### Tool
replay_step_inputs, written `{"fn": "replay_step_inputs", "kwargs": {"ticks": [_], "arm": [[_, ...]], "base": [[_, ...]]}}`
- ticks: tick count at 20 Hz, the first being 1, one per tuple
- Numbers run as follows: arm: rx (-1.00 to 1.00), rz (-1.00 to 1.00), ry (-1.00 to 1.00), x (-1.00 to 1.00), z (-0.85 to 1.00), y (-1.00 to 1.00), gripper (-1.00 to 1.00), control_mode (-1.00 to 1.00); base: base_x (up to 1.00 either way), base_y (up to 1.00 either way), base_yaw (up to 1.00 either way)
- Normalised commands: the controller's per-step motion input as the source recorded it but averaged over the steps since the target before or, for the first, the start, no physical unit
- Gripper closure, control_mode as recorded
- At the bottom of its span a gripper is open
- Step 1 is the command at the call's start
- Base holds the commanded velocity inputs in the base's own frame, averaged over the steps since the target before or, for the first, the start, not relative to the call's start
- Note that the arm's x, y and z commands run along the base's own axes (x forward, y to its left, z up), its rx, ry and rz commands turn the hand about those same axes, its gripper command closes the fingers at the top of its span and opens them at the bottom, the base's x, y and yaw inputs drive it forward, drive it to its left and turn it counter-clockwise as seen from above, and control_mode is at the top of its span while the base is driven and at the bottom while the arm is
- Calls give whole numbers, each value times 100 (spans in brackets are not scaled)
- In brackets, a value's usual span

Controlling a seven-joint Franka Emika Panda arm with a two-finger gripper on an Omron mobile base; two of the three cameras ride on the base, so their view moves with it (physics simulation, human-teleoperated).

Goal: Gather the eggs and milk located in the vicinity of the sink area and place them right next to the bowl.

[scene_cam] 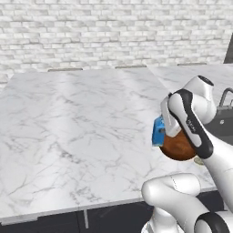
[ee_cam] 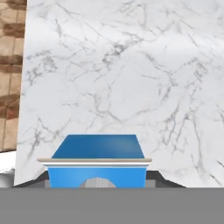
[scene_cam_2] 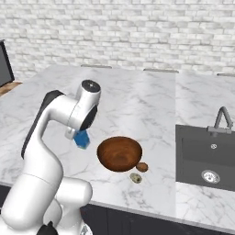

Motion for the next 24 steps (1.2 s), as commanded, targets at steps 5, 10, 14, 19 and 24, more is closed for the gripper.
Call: {"fn": "replay_step_inputs", "kwargs": {"ticks": [5,10,14,19,24], "arm": [[-2,-1,-1,2,-30,5,100,-100],[0,0,0,0,-28,11,100,-100],[0,0,0,3,-27,0,100,-100],[0,0,0,10,-27,0,100,-100],[0,0,2,15,-25,0,100,-100]], "base": [[0,0,0],[0,0,0],[0,0,0],[0,0,0],[0,0,0]]}}
